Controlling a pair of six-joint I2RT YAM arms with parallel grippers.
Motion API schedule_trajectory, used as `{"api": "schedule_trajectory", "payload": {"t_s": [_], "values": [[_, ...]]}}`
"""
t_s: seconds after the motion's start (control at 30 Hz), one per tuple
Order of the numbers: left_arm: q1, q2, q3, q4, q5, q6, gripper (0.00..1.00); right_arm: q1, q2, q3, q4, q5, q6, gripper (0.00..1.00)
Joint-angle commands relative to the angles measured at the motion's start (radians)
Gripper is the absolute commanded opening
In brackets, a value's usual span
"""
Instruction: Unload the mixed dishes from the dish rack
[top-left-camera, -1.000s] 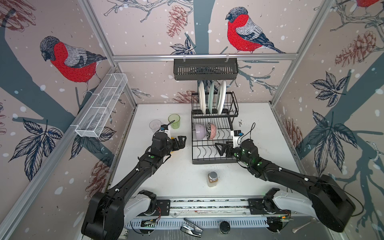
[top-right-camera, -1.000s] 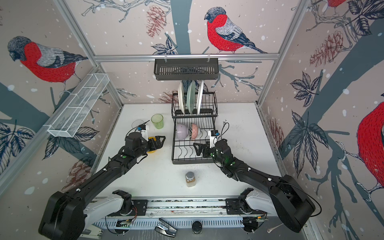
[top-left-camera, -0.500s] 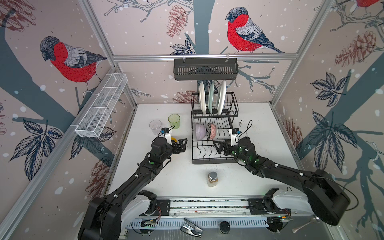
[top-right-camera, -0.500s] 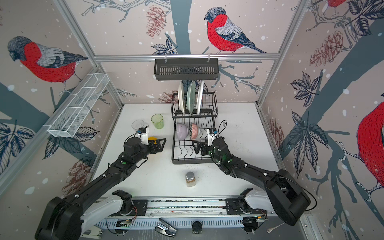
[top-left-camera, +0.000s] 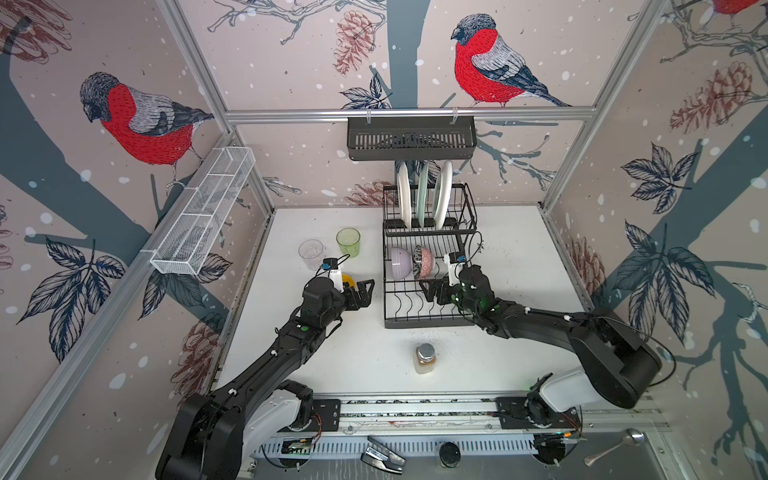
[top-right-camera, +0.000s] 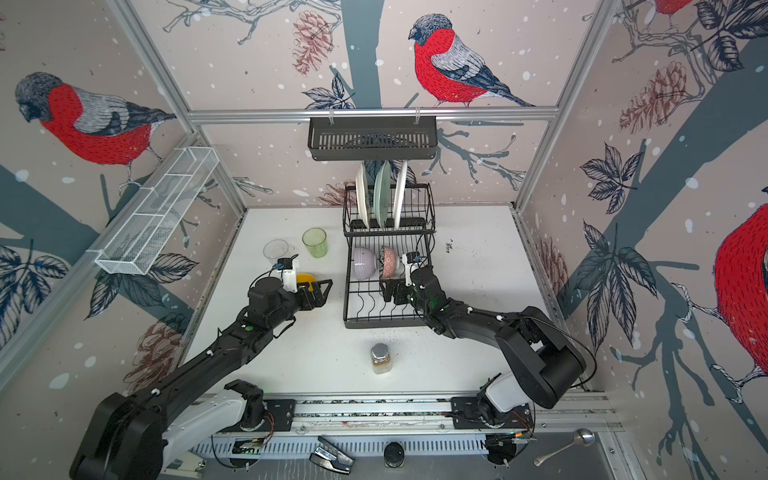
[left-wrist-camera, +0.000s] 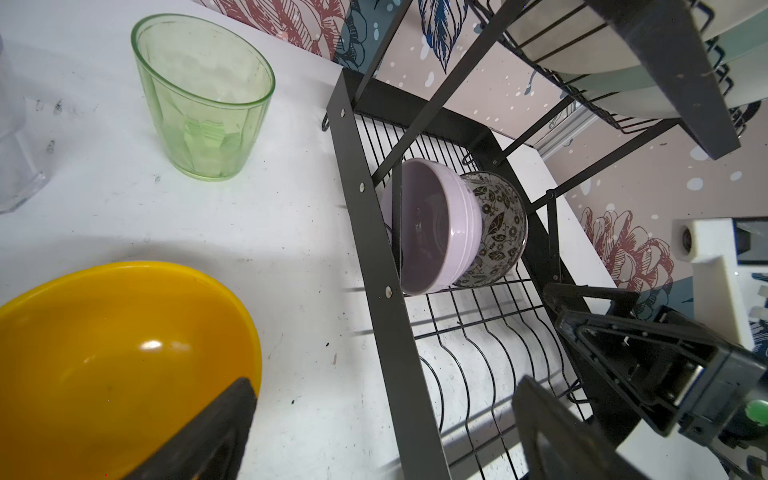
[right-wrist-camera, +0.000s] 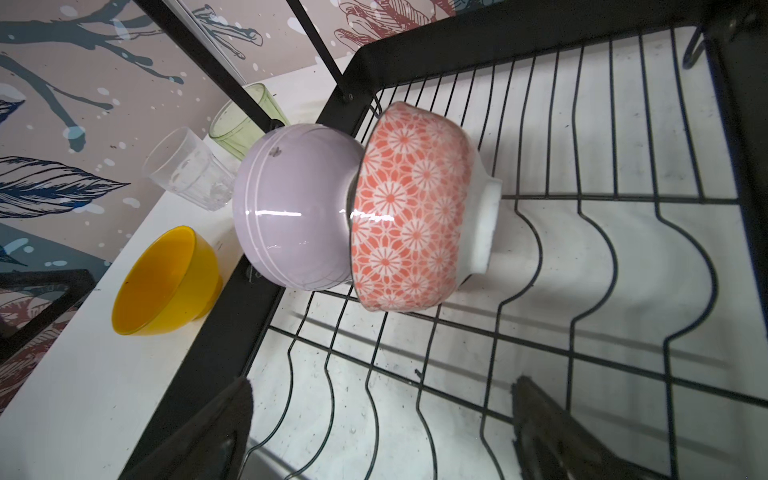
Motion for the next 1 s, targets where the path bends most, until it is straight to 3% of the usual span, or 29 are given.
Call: {"api": "schedule_trajectory", "payload": {"t_s": [0.0,0.97], "values": [[-0.003,-0.001,0.0,0.052,0.009,-0.007,0.97,-0.007,0.026,0.028,0.008,0.051,-0.033,0.95],[-0.005,-0.032,-0.014,0.069,0.019,-0.031,0.97,-0.104,0.211,0.209,-0.024,-0.082,-0.088,0.75]]}}
